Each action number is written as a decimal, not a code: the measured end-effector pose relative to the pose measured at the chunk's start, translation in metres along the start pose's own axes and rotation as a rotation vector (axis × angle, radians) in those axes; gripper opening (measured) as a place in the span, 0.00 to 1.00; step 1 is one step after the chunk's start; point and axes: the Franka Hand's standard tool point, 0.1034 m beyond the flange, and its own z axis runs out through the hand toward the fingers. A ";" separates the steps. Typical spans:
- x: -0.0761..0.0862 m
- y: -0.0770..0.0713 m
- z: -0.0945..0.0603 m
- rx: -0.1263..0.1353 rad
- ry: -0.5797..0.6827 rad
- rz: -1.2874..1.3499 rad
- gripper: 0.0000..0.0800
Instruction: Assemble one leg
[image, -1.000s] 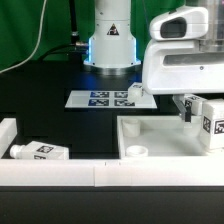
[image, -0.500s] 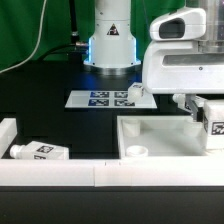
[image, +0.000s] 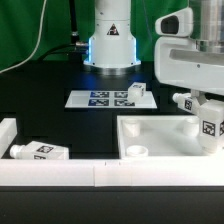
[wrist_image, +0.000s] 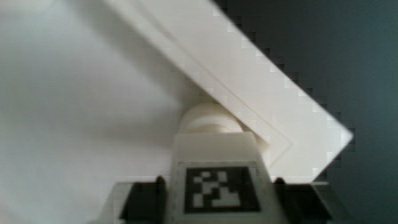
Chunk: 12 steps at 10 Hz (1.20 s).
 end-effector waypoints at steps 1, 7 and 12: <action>0.000 -0.001 0.001 0.029 -0.005 0.195 0.36; -0.002 0.003 0.002 0.052 -0.009 0.149 0.63; 0.000 0.006 -0.001 0.014 -0.014 -0.374 0.81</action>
Offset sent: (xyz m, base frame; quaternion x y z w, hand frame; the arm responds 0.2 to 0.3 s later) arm 0.0000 0.0000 0.0000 0.0000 0.0000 0.0650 0.9979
